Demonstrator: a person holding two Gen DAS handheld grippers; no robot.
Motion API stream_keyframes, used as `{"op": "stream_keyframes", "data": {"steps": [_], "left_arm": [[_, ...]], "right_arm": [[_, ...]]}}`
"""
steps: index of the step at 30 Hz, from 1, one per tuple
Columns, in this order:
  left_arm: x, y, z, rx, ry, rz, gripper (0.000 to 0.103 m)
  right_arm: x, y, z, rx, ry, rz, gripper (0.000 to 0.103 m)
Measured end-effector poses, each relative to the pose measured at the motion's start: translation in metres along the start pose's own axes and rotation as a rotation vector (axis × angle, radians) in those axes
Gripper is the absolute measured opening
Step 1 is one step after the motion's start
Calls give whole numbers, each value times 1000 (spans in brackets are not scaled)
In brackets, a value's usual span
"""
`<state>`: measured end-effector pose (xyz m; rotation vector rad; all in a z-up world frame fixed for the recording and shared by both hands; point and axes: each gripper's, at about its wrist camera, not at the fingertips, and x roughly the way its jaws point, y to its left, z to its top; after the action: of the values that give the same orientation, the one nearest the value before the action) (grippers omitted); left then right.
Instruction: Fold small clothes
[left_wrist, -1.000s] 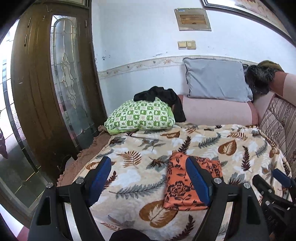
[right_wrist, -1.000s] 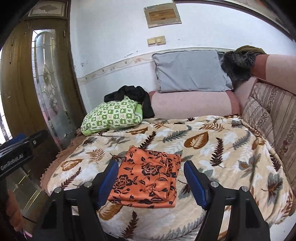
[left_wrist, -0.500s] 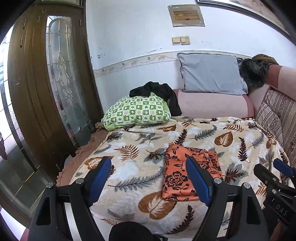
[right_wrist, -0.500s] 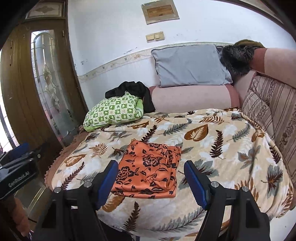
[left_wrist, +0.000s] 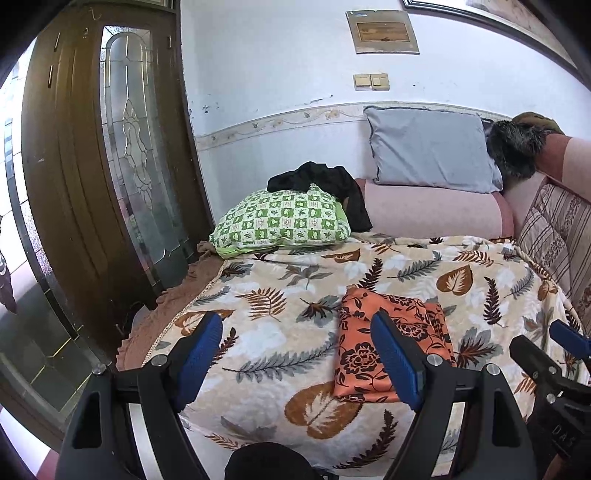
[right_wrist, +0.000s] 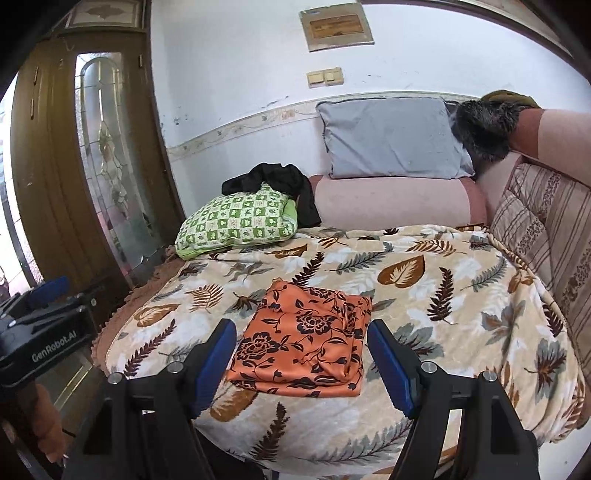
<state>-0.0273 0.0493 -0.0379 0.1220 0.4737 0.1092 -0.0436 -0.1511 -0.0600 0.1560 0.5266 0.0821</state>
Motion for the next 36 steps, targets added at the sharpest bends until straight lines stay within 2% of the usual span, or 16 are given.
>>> {"op": "stream_keyframes", "data": {"steps": [25,36], "left_arm": [[-13,16,8,-38,-40,-65,83],[0,10,18,-8,-32,-86,83]], "right_arm": [[-2,24,3,-51,-8,-16,77],[12,5,10,-51,4,-16,77]]}}
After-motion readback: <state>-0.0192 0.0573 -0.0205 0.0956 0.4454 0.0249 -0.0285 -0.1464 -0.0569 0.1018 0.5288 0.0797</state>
